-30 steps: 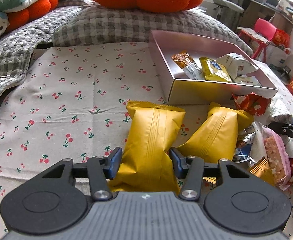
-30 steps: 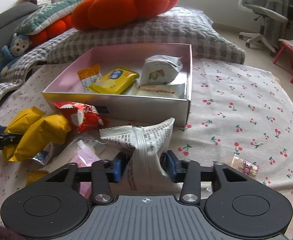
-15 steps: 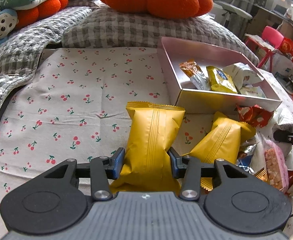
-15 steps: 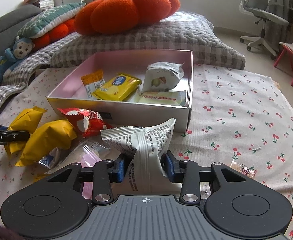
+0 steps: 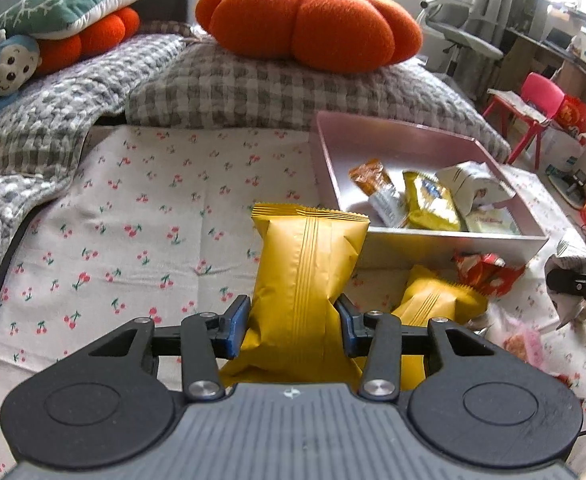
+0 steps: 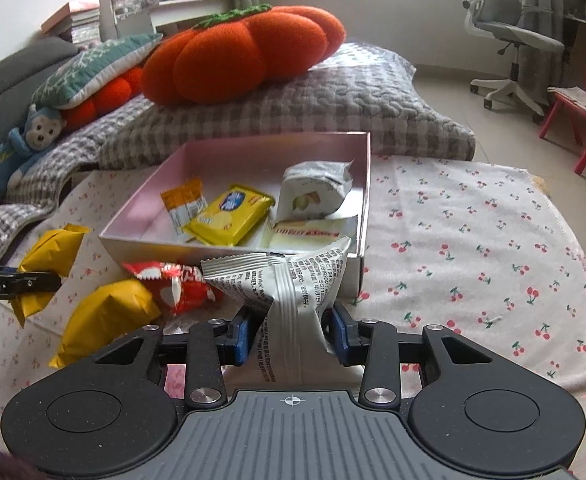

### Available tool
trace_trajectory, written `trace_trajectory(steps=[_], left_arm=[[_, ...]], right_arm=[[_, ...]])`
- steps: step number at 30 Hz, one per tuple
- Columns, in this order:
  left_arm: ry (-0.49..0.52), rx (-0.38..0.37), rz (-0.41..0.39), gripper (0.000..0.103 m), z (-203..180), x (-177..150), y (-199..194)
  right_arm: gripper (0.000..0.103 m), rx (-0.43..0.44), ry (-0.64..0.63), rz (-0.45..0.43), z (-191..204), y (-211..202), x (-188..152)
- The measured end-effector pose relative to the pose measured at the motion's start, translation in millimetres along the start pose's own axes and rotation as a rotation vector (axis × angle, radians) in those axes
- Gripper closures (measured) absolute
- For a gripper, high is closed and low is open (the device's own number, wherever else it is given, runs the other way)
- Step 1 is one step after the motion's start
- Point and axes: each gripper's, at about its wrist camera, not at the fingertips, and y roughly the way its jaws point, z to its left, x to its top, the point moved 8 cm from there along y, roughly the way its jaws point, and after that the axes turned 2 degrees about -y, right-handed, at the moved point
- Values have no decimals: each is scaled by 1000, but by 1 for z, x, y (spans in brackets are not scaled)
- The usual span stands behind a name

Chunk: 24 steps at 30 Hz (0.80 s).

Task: Organize snacks
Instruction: 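Grasp a yellow pillow packet with the left gripper while the right grasps a white packet, then carry both packets over the pink box and open both grippers to drop them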

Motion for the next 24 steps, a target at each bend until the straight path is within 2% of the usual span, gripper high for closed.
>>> trace_trajectory(steps=[13, 24], left_arm=[[-18, -35, -58, 62, -36, 28, 0], [29, -28, -88, 62, -70, 60, 38]], right_arm=[[66, -15, 61, -63, -8, -7, 28], [66, 16, 96, -100, -12, -1, 64]])
